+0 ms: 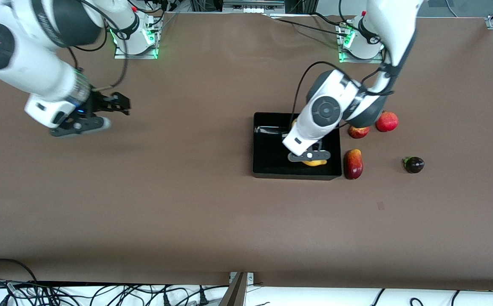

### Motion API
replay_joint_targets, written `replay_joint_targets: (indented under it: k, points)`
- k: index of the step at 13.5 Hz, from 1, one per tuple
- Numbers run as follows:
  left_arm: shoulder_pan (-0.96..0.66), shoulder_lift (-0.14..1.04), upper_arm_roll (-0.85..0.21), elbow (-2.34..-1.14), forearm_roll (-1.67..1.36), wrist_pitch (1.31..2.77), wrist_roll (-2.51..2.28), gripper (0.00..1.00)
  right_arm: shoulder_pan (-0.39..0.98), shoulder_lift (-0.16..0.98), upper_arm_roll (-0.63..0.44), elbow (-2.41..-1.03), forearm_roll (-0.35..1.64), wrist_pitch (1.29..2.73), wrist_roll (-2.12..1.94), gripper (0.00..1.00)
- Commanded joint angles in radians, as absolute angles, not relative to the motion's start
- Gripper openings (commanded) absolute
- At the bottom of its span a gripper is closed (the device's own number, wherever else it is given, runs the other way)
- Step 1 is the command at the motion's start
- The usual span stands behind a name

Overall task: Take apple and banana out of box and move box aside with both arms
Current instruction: 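Place the banana beside the mango while the right gripper reaches the tray rim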

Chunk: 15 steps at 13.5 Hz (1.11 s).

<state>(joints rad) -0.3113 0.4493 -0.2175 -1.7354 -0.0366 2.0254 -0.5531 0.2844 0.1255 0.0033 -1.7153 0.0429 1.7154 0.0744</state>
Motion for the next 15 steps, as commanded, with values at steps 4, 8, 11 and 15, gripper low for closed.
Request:
replay_joint_targets:
  k: [4, 8, 11, 15]
  points:
    - [-0.187, 0.393, -0.092, -1.738, -0.020, 1.881, -0.070, 0.00, 0.448, 0.259, -0.003, -1.704, 0.100, 1.886, 0.329, 1.00]
    - [-0.163, 0.411, 0.055, -1.788, -0.008, 1.945, 0.204, 0.00, 0.612, 0.394, -0.003, -1.704, 0.100, 2.110, 0.588, 1.00]
    - [-0.155, 0.416, 0.123, -1.941, 0.012, 2.163, 0.314, 0.00, 0.711, 0.489, -0.003, -1.697, 0.098, 2.273, 0.745, 1.00]
    - [-0.155, 0.488, 0.147, -2.063, 0.012, 2.440, 0.318, 0.00, 0.807, 0.569, -0.005, -1.692, 0.092, 2.408, 0.897, 1.00]
